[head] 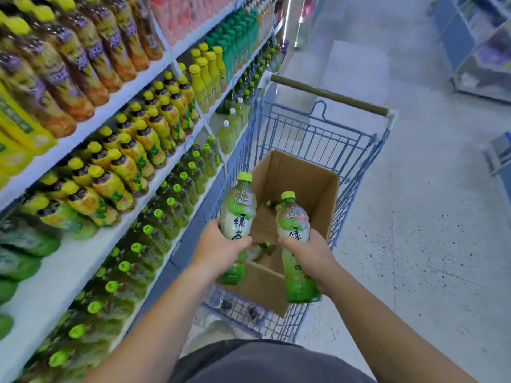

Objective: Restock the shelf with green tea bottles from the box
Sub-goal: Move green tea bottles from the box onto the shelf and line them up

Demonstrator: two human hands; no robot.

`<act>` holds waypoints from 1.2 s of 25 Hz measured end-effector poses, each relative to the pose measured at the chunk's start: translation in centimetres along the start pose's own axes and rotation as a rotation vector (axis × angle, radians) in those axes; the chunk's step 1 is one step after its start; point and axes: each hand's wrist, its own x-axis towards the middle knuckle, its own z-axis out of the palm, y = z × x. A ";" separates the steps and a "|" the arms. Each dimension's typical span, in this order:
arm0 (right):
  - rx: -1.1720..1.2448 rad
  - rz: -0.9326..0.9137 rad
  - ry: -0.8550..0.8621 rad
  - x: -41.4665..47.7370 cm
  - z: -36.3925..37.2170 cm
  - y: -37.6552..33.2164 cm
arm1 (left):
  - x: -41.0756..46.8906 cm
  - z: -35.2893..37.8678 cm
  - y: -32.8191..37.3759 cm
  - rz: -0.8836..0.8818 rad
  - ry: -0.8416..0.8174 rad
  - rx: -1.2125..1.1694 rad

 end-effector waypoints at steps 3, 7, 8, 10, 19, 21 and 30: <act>-0.067 -0.087 -0.112 -1.5 -0.3 -0.2 | -4.4 -0.5 -0.9 -0.027 0.133 -0.077; -0.118 -0.158 -0.252 -3.8 1.0 -0.3 | -10.4 -2.0 -3.0 -0.096 0.306 -0.187; -0.139 -0.166 -0.284 -4.5 1.8 -0.4 | -11.9 -2.6 -3.6 -0.118 0.349 -0.207; -0.178 -0.196 -0.345 -6.0 3.6 -0.7 | -14.5 -4.2 -4.9 -0.159 0.423 -0.239; -0.341 -0.386 -0.587 -12.4 15.9 -3.2 | -22.7 -12.6 -13.4 -0.272 0.695 -0.414; -0.381 -0.421 -0.619 -13.6 19.0 -3.5 | -23.6 -14.7 -15.5 -0.277 0.716 -0.425; -0.446 -0.408 -0.649 -15.8 31.7 -2.1 | -23.4 -22.9 -22.6 -0.250 0.744 -0.363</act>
